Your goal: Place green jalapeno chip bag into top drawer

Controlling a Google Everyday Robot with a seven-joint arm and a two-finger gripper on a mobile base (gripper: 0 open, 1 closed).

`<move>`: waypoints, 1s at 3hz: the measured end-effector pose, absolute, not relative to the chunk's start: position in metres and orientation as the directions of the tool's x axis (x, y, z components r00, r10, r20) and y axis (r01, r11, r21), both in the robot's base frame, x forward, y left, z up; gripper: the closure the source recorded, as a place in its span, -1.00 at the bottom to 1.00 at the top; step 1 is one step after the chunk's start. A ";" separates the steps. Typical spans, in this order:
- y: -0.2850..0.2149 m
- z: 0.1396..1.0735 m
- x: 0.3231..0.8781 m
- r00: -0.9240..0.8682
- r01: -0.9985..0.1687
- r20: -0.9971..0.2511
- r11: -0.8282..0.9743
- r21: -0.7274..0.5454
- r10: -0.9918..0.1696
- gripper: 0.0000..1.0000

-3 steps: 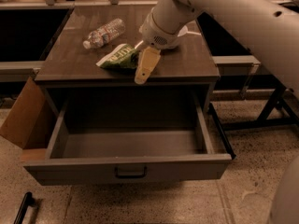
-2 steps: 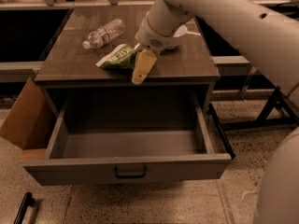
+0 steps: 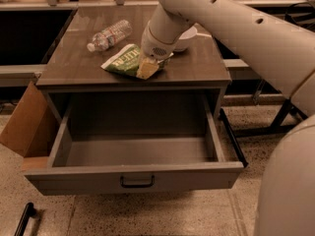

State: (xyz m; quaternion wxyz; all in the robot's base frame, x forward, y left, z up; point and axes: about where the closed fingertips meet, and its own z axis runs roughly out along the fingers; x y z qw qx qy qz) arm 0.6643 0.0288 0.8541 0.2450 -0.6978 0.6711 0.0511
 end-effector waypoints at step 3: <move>-0.008 0.979 0.615 0.278 -0.870 -0.637 0.093 -0.485 -0.719 1.00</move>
Offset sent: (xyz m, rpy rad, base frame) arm -0.0564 -0.0636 0.1765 0.4124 -0.3645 0.0221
